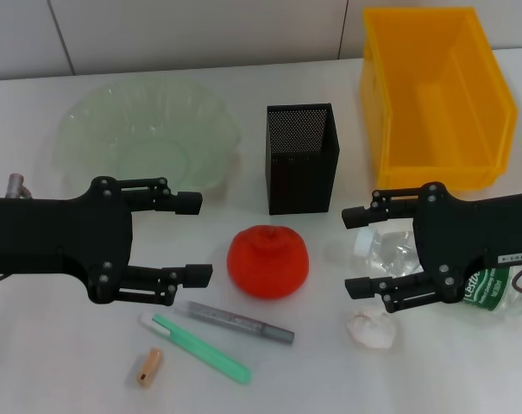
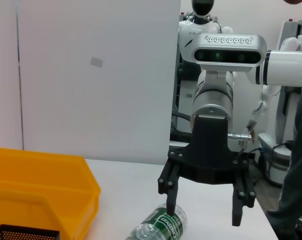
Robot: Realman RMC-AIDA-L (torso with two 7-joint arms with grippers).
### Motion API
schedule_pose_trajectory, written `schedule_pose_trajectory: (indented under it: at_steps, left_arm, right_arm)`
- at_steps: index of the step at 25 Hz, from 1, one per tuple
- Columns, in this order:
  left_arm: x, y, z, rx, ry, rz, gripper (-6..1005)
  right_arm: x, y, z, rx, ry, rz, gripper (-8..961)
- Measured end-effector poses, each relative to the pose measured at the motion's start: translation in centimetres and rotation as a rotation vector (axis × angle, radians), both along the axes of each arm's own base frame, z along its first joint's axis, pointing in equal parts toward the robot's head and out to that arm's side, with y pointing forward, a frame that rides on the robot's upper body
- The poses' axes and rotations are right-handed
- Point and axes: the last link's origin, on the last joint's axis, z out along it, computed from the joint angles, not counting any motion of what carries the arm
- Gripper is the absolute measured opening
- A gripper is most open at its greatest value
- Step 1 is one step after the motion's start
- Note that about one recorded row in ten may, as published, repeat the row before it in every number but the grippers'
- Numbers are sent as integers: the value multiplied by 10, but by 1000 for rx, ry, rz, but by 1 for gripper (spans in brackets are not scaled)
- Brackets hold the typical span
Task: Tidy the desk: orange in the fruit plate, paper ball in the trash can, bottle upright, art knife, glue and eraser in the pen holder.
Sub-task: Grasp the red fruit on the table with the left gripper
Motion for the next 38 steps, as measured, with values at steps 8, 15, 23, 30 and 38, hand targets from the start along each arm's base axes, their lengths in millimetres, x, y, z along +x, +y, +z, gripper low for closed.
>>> schedule_pose_trajectory:
  at_steps: [8, 15, 23, 30, 38]
  left_arm:
    - [-1, 6, -1, 35, 10, 14, 773]
    - [0, 14, -15, 45, 39, 38, 763]
    - [6, 28, -50, 31, 104, 55, 752]
    - [5, 42, -73, 57, 149, 96, 742]
    - [4, 44, -92, 69, 202, 95, 731]
  right_arm:
    - [2, -1, 1, 5, 1, -11, 775]
    - [13, -3, 9, 23, -20, -59, 775]
    - [32, -14, 35, 84, -11, -135, 775]
    - [40, -24, 46, 101, -22, -174, 774]
    - [39, -27, 49, 93, -28, -177, 774]
